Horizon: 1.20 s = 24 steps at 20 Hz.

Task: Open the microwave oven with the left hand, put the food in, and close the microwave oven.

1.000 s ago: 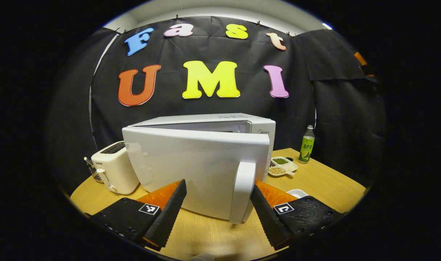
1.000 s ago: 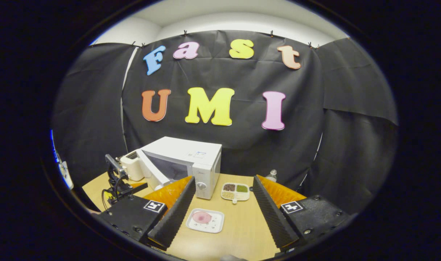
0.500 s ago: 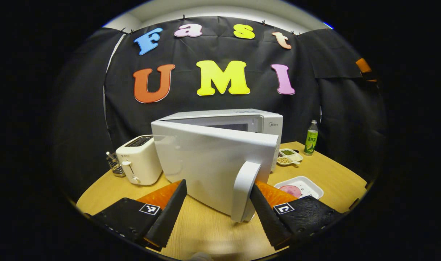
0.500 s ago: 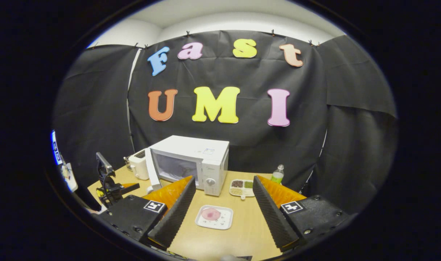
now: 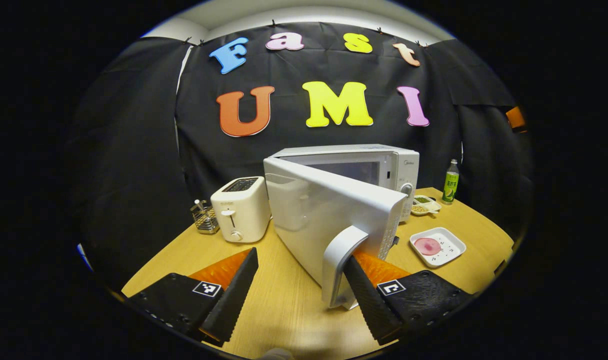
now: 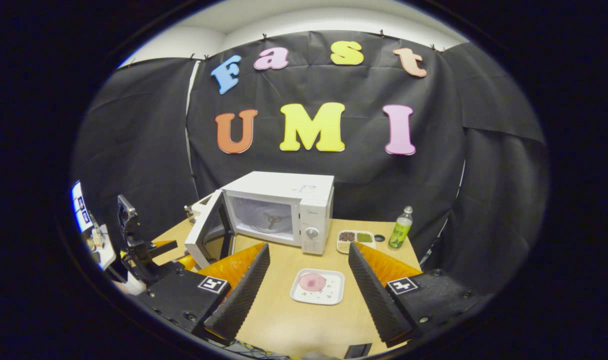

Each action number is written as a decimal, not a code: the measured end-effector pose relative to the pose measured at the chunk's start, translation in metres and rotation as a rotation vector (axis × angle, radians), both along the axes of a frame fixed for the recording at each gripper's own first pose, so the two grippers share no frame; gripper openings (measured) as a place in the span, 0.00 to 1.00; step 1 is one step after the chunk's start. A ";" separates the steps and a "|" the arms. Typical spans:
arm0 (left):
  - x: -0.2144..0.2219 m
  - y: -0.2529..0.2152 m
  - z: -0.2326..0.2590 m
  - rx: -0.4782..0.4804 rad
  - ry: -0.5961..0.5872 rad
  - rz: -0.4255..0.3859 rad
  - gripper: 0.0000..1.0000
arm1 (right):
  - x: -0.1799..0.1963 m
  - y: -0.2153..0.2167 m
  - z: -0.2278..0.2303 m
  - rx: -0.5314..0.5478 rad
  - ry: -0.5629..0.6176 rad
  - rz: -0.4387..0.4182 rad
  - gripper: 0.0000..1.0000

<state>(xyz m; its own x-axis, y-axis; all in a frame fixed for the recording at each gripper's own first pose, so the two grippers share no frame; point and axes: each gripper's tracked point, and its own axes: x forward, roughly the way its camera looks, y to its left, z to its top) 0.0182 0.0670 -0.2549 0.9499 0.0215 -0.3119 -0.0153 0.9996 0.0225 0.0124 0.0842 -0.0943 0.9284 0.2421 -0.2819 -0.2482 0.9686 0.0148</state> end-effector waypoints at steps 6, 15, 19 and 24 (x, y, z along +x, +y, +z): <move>-0.021 0.055 -0.008 -0.017 0.028 0.083 0.97 | -0.002 0.027 -0.010 -0.003 0.017 0.040 0.96; -0.046 0.115 -0.009 0.004 0.043 0.182 0.96 | 0.006 0.050 -0.019 -0.008 0.041 0.083 0.97; -0.062 0.137 -0.004 0.042 0.052 0.230 0.97 | 0.027 0.040 -0.025 -0.001 0.048 0.059 1.00; -0.067 0.125 0.020 0.065 0.038 0.204 0.97 | 0.064 0.003 -0.070 0.020 0.138 -0.002 1.00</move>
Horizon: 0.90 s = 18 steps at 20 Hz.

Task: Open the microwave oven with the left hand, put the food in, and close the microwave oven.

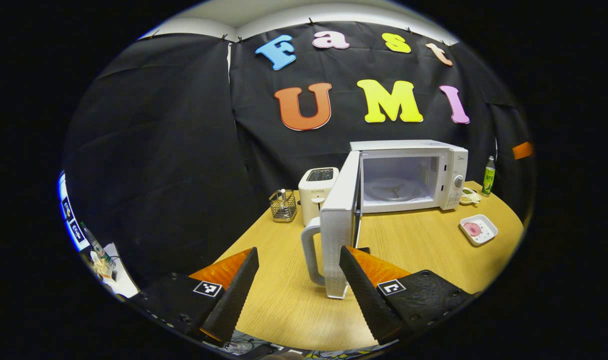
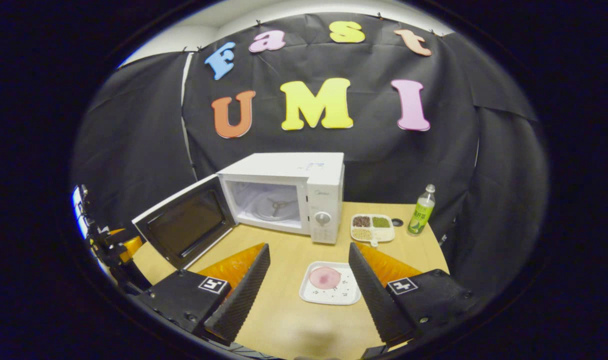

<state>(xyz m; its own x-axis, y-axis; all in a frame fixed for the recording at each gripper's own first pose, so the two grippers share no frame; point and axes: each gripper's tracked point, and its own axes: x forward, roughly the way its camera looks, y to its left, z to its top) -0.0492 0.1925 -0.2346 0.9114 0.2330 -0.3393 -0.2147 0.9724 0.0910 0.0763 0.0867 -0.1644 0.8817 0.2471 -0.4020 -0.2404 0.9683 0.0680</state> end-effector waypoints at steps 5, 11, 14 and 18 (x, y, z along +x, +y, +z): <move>0.008 -0.043 0.050 -0.002 -0.073 -0.064 0.97 | 0.033 -0.041 -0.078 -0.049 0.149 -0.058 0.91; 0.026 -0.104 0.091 -0.021 -0.126 -0.106 0.97 | 0.066 -0.056 -0.174 0.030 0.416 -0.068 0.66; 0.034 -0.127 0.102 -0.008 -0.134 -0.109 0.96 | 0.087 -0.065 -0.215 0.013 0.494 -0.055 0.52; 0.038 -0.143 0.105 0.018 -0.126 -0.087 0.97 | 0.095 -0.063 -0.249 0.033 0.634 -0.013 0.41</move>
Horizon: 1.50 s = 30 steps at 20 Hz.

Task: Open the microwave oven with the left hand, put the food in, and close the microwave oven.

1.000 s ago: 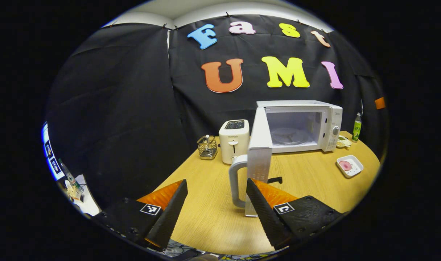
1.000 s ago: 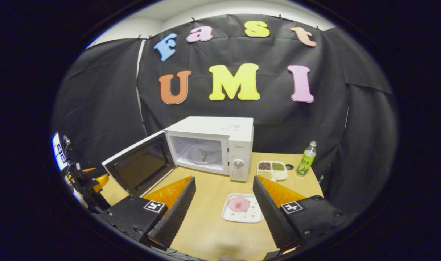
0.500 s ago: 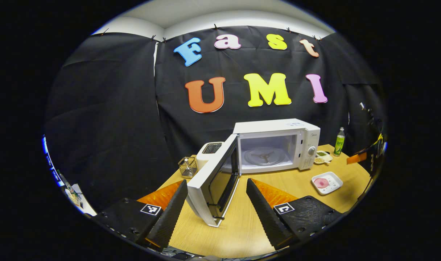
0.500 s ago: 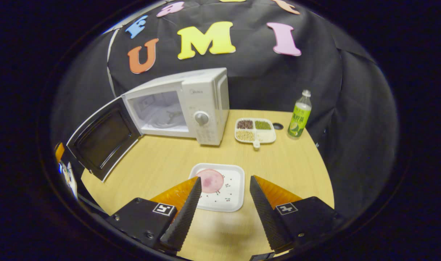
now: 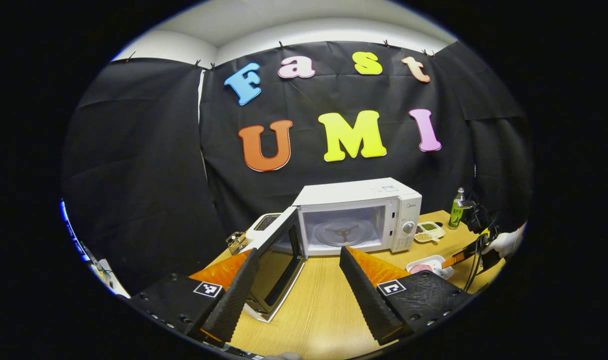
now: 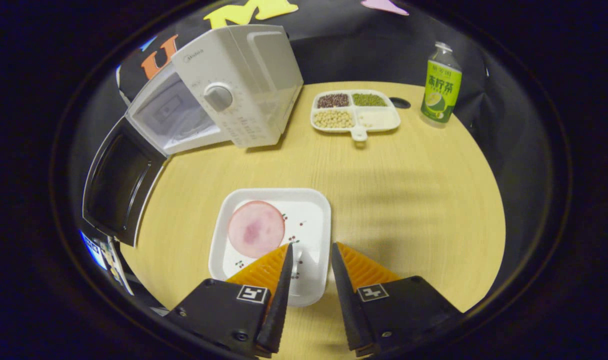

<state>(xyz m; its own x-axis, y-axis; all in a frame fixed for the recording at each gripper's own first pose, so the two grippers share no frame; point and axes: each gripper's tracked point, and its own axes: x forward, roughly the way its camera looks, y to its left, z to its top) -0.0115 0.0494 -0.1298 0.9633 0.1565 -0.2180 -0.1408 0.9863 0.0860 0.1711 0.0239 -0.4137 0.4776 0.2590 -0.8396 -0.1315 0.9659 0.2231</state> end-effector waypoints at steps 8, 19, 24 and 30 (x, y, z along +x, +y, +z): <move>-0.008 -0.021 -0.003 0.034 0.051 0.076 0.97 | 0.005 -0.007 -0.007 -0.023 0.184 0.022 0.12; -0.017 -0.026 -0.004 -0.004 0.020 0.098 0.96 | -0.004 0.018 0.004 0.269 0.310 -0.036 0.04; -0.017 0.004 -0.001 -0.013 0.018 0.048 0.97 | -0.009 0.066 0.049 0.425 0.220 -0.084 0.04; -0.012 0.037 0.004 -0.019 0.029 -0.049 0.97 | 0.005 0.143 0.089 0.565 0.073 -0.190 0.04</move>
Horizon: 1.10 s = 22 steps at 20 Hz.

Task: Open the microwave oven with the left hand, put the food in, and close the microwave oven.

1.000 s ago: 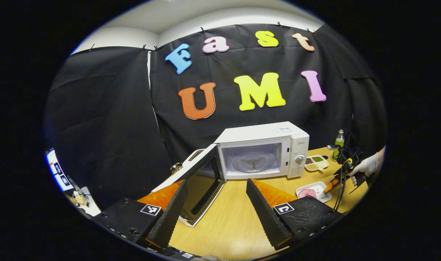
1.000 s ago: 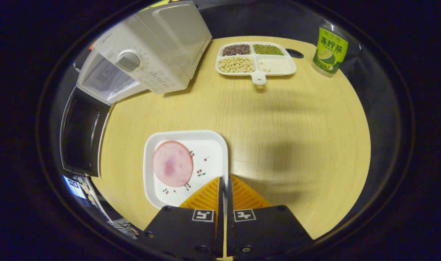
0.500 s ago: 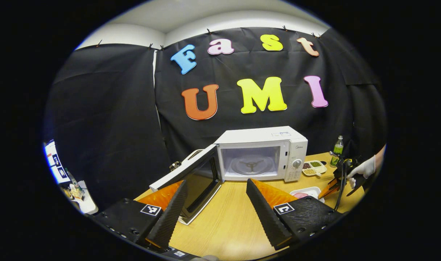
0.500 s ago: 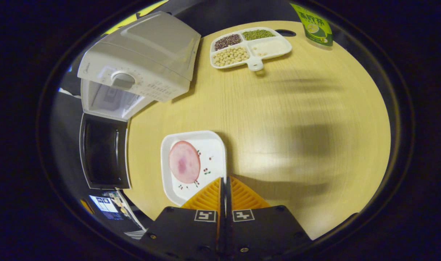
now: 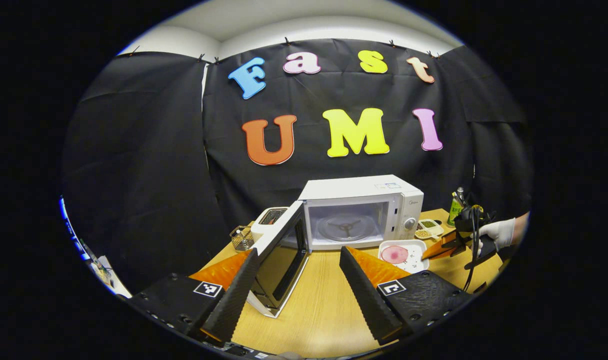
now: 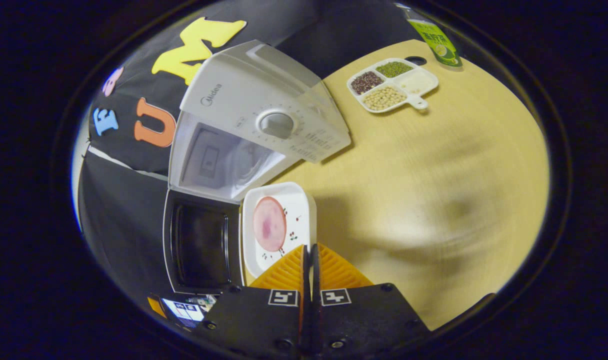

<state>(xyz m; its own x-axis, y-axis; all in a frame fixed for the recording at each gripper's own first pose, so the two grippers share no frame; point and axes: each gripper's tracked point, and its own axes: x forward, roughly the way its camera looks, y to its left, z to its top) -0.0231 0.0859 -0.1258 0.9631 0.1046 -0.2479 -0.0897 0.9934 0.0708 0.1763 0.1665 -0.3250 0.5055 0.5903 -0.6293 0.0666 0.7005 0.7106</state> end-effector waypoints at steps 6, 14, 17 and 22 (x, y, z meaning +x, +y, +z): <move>0.009 0.022 0.010 0.034 -0.009 -0.063 0.97 | 0.039 0.062 0.014 0.052 -0.139 -0.194 0.03; 0.012 0.032 -0.013 -0.015 0.029 -0.097 0.97 | 0.088 0.124 0.012 0.227 -0.179 -0.588 0.03; 0.010 0.039 -0.019 0.005 0.045 -0.099 0.97 | 0.105 0.153 0.015 0.272 -0.195 -0.637 0.00; 0.013 0.054 -0.026 0.003 0.054 -0.086 0.96 | 0.143 0.172 0.021 0.299 -0.234 -0.719 0.04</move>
<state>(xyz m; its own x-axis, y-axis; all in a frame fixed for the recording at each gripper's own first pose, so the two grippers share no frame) -0.0100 0.1398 -0.1516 0.9538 0.0231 -0.2995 0.0000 0.9971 0.0767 0.3197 0.3381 -0.3039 0.9238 0.1978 -0.3278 0.2548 0.3212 0.9121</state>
